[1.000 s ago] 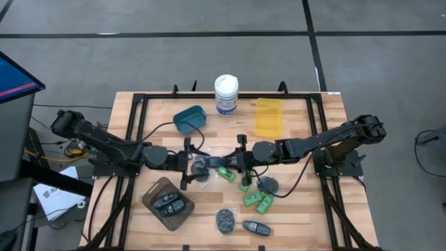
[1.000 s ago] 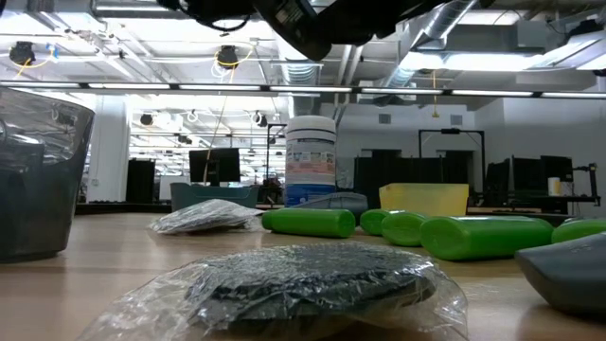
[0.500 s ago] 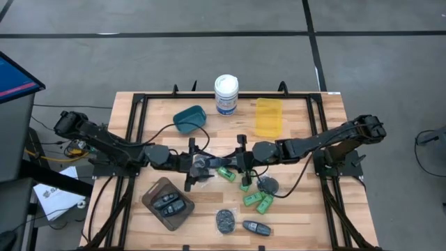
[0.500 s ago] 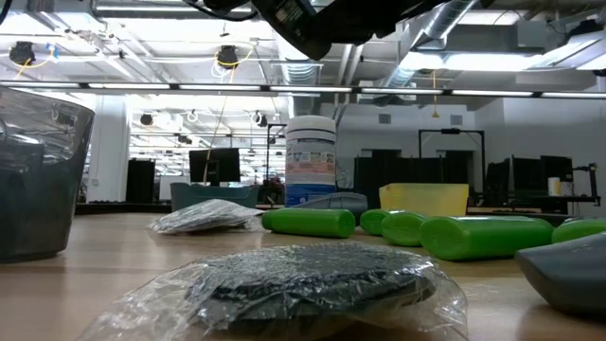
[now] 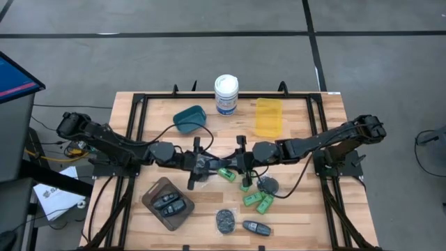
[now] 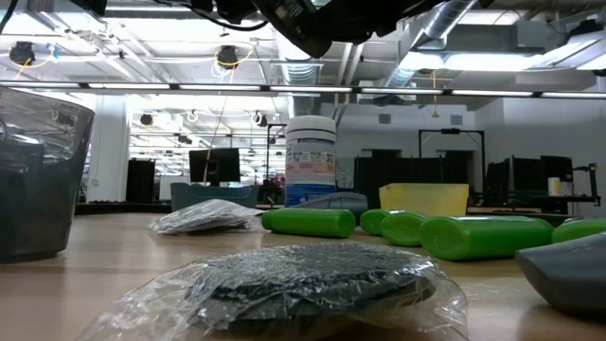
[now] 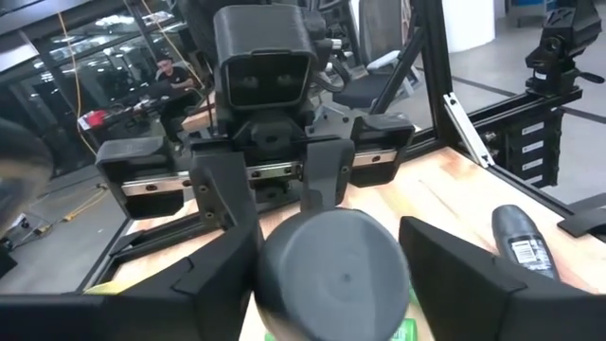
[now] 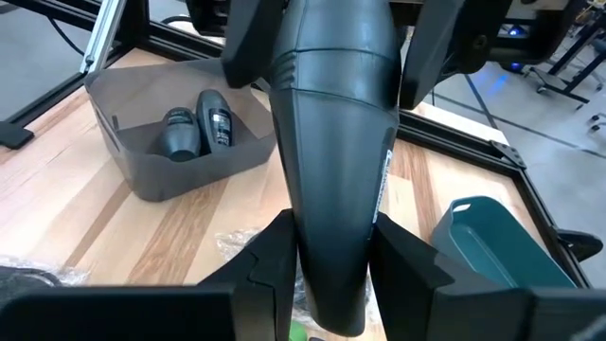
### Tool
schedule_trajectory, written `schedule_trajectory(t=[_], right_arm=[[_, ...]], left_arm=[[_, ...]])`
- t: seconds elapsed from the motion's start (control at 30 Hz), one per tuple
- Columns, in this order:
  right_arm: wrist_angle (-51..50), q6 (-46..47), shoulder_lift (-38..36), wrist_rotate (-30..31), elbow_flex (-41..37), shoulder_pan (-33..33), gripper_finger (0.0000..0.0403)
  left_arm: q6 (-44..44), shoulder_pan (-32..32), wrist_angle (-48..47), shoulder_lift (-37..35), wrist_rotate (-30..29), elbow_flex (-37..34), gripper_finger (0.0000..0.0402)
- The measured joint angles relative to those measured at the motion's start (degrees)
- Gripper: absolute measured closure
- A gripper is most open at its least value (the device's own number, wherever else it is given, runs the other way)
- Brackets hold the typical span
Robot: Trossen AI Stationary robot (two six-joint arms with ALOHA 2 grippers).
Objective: Pick & Place Travel size toiletries
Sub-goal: Put the black deodorant into the black bin
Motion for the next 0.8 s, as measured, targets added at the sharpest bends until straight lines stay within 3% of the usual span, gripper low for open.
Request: schedule_trajectory(t=[0.17, 0.47, 0.8], right_arm=[[0.02, -0.13, 0.0, -0.06, 0.0, 0.0, 0.0305], [0.02, 0.28, 0.0, -0.11, 0.0, 0.0, 0.0293], [-0.92, 0.46, -0.42, 0.24, 0.07, 1.46, 0.0124]], left_arm=[[0.05, 0.02, 0.15, 0.0, -0.07, 0.0, 0.021], [-0.39, -0.37, 0.16, 0.0, -1.46, 0.0, 0.021], [-0.88, -5.76, -5.63, -0.47, -11.23, -0.03, 0.021]])
